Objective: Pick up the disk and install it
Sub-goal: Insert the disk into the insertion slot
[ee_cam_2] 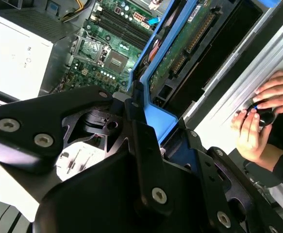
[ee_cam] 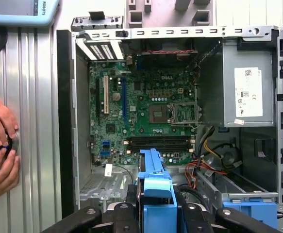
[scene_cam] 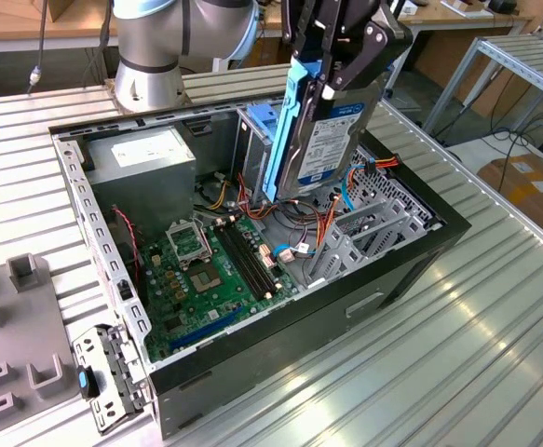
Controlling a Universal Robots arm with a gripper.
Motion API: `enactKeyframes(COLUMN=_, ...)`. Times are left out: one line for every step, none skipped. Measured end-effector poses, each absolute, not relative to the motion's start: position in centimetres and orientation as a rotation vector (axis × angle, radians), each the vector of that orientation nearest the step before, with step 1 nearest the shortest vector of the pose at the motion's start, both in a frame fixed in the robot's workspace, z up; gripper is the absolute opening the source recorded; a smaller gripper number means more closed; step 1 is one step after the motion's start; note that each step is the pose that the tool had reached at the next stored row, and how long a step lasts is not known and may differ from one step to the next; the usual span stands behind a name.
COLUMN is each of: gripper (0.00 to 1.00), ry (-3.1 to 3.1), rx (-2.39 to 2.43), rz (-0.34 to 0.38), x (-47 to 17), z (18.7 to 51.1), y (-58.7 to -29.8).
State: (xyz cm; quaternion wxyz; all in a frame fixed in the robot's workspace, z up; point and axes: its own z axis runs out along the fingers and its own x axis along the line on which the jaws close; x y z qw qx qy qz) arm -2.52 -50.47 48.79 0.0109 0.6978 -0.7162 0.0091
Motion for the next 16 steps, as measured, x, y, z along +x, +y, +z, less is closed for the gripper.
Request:
enactKeyframes(gripper=0.37, ry=-2.234, rx=2.177, rz=0.028, x=-2.5, z=48.8, y=-50.6)
enactKeyframes(gripper=0.37, ry=-2.234, rx=2.177, rz=0.028, x=-2.5, z=48.8, y=-50.8)
enactKeyframes(gripper=0.37, ry=-2.234, rx=2.177, rz=0.028, x=-2.5, z=48.8, y=-51.0)
enactKeyframes(gripper=0.37, ry=-2.234, rx=2.177, rz=0.028, x=-2.5, z=48.8, y=-51.1)
enactKeyframes(gripper=0.37, ry=-2.234, rx=2.177, rz=0.028, x=-2.5, z=48.8, y=-51.5)
enactKeyframes(gripper=0.37, ry=-2.234, rx=2.177, rz=0.028, x=-2.5, z=48.8, y=-51.7)
enactKeyframes(gripper=0.37, ry=-2.234, rx=2.177, rz=0.027, x=-2.5, z=48.8, y=-52.1)
enactKeyframes(gripper=0.37, ry=-2.234, rx=2.177, rz=0.027, x=-2.5, z=48.7, y=-52.4)
enactKeyframes(gripper=0.37, ry=-2.234, rx=2.176, rz=0.027, x=-2.5, z=48.7, y=-52.8)
enactKeyframes(gripper=0.37, ry=-2.233, rx=2.176, rz=0.027, x=-2.5, z=48.7, y=-53.1)
enactKeyframes(gripper=0.37, ry=-2.233, rx=2.176, rz=0.026, x=-2.5, z=48.7, y=-53.6)
enactKeyframes(gripper=0.37, ry=-2.233, rx=2.176, rz=0.026, x=-2.5, z=48.7, y=-53.9)
enactKeyframes(gripper=0.37, ry=-2.233, rx=2.176, rz=0.026, x=-2.5, z=48.7, y=-54.2)
enactKeyframes(gripper=0.37, ry=-2.233, rx=2.176, rz=0.025, x=-2.5, z=48.7, y=-54.8)
enactKeyframes(gripper=0.37, ry=-2.233, rx=2.176, rz=0.025, x=-2.5, z=48.7, y=-55.0)
enactKeyframes(gripper=0.37, ry=-2.233, rx=2.176, rz=0.025, x=-2.5, z=48.7, y=-55.4)
